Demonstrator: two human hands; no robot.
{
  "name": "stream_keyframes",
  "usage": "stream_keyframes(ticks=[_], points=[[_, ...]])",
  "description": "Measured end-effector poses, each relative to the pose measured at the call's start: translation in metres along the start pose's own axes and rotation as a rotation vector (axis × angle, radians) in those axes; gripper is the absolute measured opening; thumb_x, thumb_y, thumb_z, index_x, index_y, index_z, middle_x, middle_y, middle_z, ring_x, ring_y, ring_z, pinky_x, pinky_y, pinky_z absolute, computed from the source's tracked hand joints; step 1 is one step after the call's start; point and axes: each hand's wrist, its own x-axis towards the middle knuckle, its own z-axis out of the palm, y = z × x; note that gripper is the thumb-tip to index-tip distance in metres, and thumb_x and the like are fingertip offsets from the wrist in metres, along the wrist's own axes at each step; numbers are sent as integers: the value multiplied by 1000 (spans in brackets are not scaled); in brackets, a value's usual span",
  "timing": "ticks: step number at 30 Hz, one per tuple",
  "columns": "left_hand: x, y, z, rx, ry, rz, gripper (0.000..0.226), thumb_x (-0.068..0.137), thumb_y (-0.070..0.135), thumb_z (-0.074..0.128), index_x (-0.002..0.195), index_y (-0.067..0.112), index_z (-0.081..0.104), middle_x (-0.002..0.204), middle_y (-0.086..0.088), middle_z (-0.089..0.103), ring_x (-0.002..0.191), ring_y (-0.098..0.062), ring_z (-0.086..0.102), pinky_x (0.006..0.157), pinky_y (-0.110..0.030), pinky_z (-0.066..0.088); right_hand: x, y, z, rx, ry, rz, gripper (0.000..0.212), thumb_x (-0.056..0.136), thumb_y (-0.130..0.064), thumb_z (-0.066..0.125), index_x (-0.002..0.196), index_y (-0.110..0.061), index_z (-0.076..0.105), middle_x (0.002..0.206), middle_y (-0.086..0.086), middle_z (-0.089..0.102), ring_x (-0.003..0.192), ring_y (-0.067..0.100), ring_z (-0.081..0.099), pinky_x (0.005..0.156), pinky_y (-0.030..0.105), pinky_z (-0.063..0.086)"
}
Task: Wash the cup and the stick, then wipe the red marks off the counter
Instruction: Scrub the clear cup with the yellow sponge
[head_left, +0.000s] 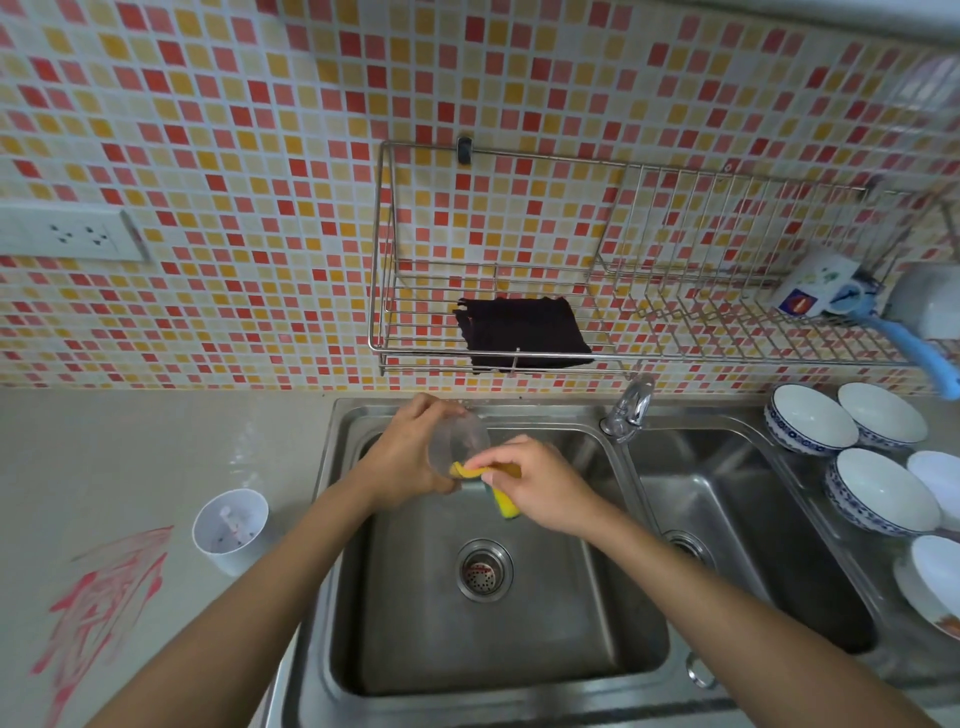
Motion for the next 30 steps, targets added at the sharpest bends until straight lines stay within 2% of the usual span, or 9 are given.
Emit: stream_keyframes(ticks=[5, 9, 11, 13, 18, 20, 24, 28, 30], points=[[5, 6, -2, 126, -12, 52, 85, 59, 37, 85, 135, 29, 47, 131, 7, 49, 123, -16, 43, 108, -40, 36, 11, 10, -10, -681, 132, -429, 28, 82, -15, 58, 105, -20, 73, 108, -10, 71, 102, 22, 57, 82, 33, 40], [8, 4, -2, 100, -17, 80, 83, 63, 34, 86, 136, 28, 47, 130, 7, 49, 121, -14, 43, 105, -31, 40, 8, 1, 5, -538, 153, -296, 32, 79, -5, 61, 105, -19, 73, 108, -8, 71, 97, 23, 54, 81, 36, 47], [7, 0, -1, 133, -33, 87, 81, 65, 36, 84, 136, 29, 47, 132, 7, 48, 122, -14, 43, 105, -32, 40, 7, -4, 14, -278, -5, -82, 31, 86, -2, 60, 111, -17, 73, 111, -5, 72, 100, 23, 50, 90, 36, 45], [5, -2, 2, 143, -54, 91, 80, 65, 35, 84, 136, 27, 47, 134, 5, 47, 123, -15, 42, 105, -30, 38, 9, -3, 12, -188, -106, -38, 28, 92, -7, 57, 113, -18, 72, 110, -5, 71, 103, 19, 46, 93, 32, 40], [11, 5, 5, 134, -37, 81, 86, 61, 33, 86, 136, 24, 46, 130, 5, 48, 121, -16, 44, 104, -32, 41, 11, 1, 5, -690, 124, -242, 25, 78, -15, 55, 91, -25, 74, 92, -14, 69, 94, 18, 54, 75, 31, 43], [15, 8, 2, 136, -43, 97, 85, 61, 34, 87, 136, 25, 46, 129, 7, 48, 120, -15, 44, 104, -30, 40, 9, -2, 12, -639, 156, -190, 29, 78, -11, 53, 93, -23, 74, 95, -13, 70, 95, 19, 54, 76, 34, 44], [12, 11, 1, 178, -84, 107, 82, 67, 30, 84, 139, 22, 46, 135, 5, 46, 124, -14, 40, 104, -21, 33, 9, 4, 11, -381, -90, -58, 30, 90, -10, 59, 113, -25, 71, 104, -5, 68, 102, 16, 44, 91, 34, 41], [11, 15, 1, 144, -55, 89, 85, 62, 25, 85, 137, 22, 46, 133, 4, 48, 123, -15, 42, 99, -17, 30, 11, 6, 2, -700, 76, -245, 24, 75, -12, 66, 94, -25, 74, 92, -14, 69, 93, 18, 51, 74, 34, 45], [12, 15, -1, 160, -82, 96, 86, 62, 25, 86, 138, 22, 45, 133, 5, 47, 123, -13, 41, 98, -15, 27, 6, 5, 6, -672, 134, -263, 24, 74, -13, 64, 92, -24, 74, 92, -14, 69, 91, 19, 52, 72, 34, 46]])
